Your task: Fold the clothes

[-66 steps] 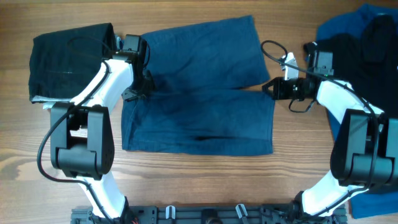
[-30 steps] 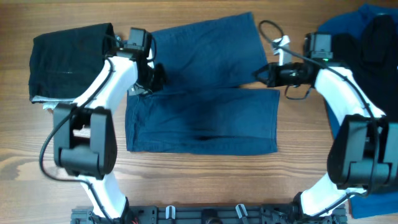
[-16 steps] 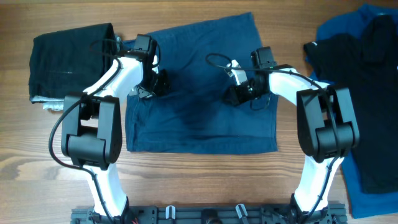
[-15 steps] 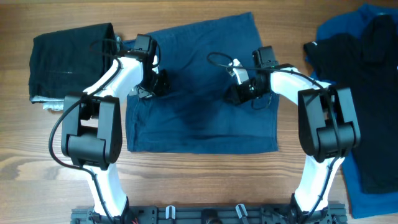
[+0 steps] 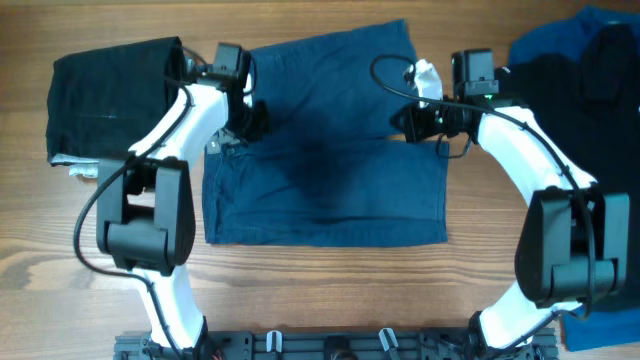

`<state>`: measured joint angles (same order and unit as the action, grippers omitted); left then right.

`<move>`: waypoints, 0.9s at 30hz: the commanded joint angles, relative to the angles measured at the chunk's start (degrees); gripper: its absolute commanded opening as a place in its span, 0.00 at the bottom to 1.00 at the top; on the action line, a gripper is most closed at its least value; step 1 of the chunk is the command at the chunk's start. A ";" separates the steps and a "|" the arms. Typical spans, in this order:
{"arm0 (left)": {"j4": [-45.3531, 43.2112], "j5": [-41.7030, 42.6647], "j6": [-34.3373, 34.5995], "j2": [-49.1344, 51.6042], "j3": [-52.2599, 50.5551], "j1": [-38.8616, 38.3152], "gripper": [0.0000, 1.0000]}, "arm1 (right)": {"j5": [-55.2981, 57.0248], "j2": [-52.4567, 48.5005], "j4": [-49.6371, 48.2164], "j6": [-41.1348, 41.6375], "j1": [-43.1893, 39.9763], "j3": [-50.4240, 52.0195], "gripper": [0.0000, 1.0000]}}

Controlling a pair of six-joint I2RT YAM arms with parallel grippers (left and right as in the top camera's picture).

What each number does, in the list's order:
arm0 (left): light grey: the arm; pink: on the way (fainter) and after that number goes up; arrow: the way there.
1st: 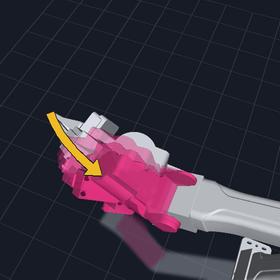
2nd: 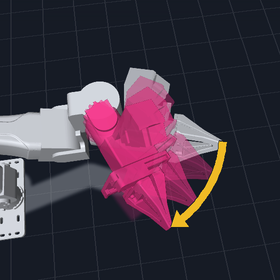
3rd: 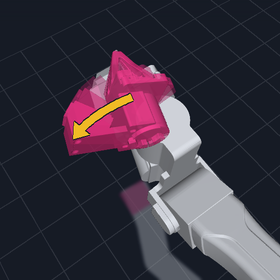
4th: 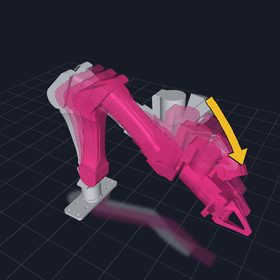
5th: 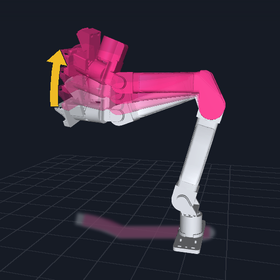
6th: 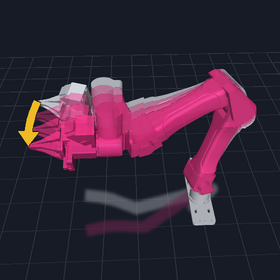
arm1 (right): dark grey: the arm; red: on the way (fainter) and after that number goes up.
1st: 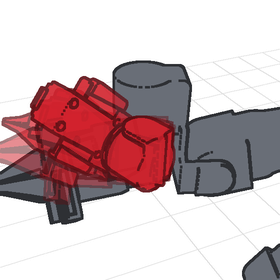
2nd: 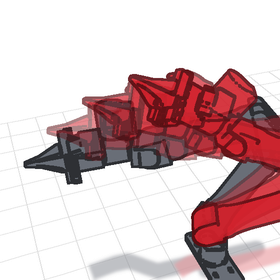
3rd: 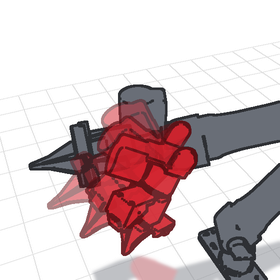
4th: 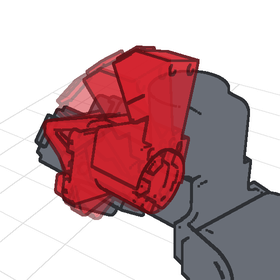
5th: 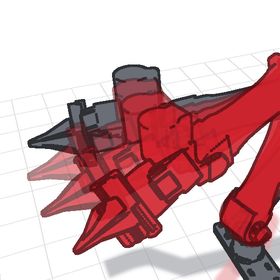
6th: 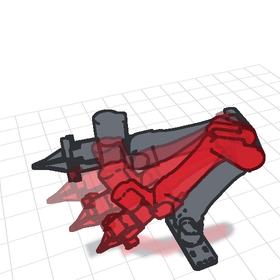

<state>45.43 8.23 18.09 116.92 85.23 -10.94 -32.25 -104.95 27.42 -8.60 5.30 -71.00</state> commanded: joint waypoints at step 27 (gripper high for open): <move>8.17 -9.40 3.78 -12.11 5.33 5.55 0.11 | 41.27 -17.53 -13.66 8.37 -5.73 0.02 0.04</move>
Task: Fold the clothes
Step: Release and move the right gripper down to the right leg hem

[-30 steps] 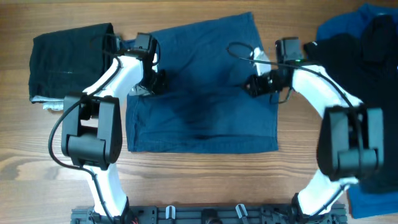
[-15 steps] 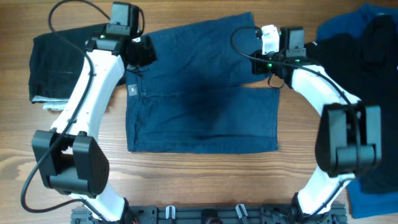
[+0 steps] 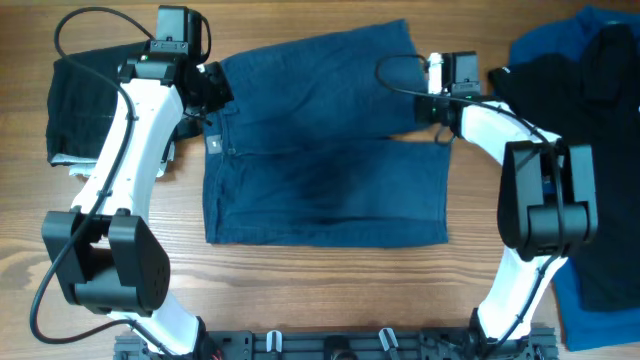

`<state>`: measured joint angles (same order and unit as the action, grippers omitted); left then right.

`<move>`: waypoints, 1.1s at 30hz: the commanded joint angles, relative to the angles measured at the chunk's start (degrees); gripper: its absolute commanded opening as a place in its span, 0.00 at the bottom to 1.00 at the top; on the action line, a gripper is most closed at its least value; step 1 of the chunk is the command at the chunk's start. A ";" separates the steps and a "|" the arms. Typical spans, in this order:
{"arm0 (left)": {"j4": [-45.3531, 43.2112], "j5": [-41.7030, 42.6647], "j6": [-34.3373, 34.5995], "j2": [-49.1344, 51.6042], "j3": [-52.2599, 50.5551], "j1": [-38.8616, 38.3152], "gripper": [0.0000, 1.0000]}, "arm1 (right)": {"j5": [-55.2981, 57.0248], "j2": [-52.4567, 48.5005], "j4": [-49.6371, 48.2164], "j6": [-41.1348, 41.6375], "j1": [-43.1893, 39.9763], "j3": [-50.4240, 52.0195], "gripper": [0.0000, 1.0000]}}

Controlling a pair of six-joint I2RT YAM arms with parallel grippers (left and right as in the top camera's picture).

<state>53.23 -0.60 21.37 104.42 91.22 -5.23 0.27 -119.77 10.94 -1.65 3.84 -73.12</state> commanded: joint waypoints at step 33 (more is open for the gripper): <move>8.83 1.60 3.98 -12.52 -14.75 -11.06 0.61 | -10.67 30.77 58.40 39.54 -7.45 19.02 0.34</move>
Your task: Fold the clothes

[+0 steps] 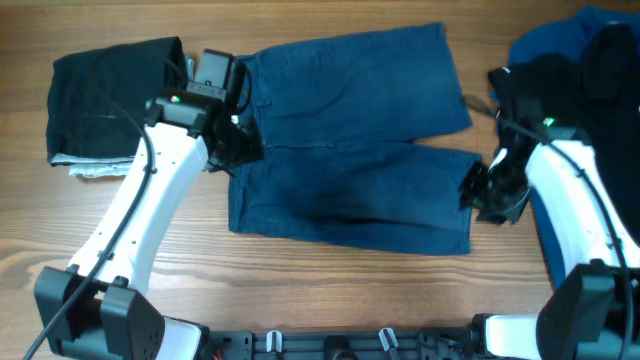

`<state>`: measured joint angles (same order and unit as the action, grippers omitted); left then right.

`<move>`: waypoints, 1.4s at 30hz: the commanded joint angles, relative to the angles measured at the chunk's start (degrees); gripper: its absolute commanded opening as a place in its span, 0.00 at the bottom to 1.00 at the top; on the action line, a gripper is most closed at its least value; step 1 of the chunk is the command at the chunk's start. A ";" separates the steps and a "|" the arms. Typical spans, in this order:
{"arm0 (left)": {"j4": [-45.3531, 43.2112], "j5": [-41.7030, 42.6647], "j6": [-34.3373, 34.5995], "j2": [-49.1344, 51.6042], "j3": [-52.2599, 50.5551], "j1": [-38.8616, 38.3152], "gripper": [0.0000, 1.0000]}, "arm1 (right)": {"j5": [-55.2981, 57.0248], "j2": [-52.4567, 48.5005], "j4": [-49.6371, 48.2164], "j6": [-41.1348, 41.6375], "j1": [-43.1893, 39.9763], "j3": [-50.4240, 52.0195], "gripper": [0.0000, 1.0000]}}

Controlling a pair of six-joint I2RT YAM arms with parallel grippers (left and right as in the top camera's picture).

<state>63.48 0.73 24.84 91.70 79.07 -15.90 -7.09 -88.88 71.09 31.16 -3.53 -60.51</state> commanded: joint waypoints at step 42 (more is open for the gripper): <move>-2.45 0.28 0.98 0.24 -4.24 -0.39 0.71 | 1.97 7.63 -24.41 27.45 -0.09 24.37 0.70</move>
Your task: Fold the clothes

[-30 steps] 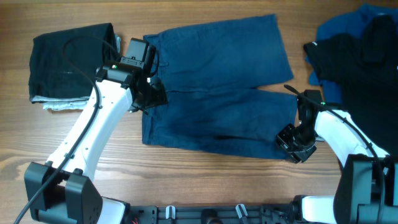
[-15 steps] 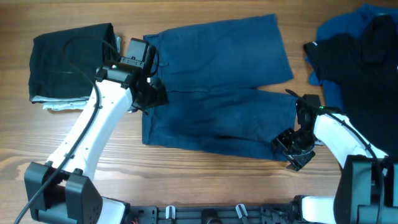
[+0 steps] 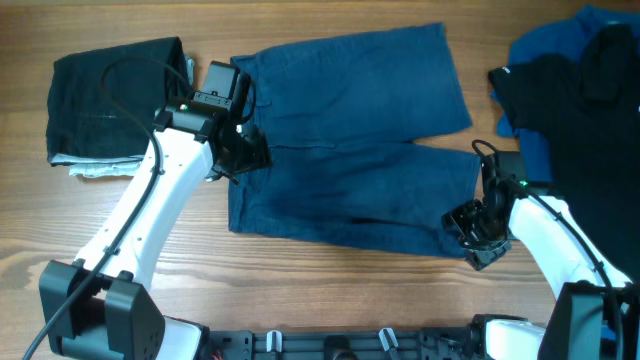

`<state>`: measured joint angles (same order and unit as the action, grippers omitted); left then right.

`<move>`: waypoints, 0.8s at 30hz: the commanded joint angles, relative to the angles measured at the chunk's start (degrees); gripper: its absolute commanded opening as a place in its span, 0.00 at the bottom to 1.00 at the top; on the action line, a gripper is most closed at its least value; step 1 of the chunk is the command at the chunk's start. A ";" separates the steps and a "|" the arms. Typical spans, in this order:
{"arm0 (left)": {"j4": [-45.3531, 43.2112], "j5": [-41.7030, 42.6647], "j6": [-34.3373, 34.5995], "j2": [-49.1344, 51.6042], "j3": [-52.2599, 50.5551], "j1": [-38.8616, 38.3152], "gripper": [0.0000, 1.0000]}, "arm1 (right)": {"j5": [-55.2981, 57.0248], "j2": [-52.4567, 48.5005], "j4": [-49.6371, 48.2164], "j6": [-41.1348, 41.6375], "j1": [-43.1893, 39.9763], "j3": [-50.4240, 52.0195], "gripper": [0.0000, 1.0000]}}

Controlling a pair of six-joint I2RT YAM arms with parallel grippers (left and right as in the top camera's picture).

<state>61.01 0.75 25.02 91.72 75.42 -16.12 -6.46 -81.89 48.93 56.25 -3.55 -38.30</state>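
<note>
Blue denim shorts [image 3: 350,140] lie spread flat in the middle of the table, waistband to the left and both legs pointing right. My left gripper [image 3: 243,155] sits at the waistband's left edge, where the two legs meet; whether its fingers pinch the cloth cannot be told. My right gripper [image 3: 470,232] is at the hem corner of the near leg, low over the cloth; its fingers are hidden under the wrist.
A folded black garment [image 3: 110,100] on a pale one lies at the far left. A heap of unfolded blue and black clothes [image 3: 580,90] fills the right side, close to my right arm. Bare wooden table [image 3: 300,290] shows in front.
My right gripper has moved a little nearer and leftward, to the hem corner of the near leg. The left gripper and the shorts lie almost where they were.
At first both grippers were at the two ends of the shorts' fold line. Then they stood higher, at the far leg's ends. After that the shorts lay shifted right and opened flat, with my right gripper at the near leg's hem, where it stays now.
</note>
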 commanded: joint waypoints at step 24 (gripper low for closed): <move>-3.37 1.22 25.66 0.20 -21.14 -0.17 0.85 | 1.31 0.63 -5.55 0.72 -0.07 4.31 0.04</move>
<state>59.92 0.99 44.80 91.81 57.06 -16.12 -6.15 -81.34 43.83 58.13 -3.53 -34.96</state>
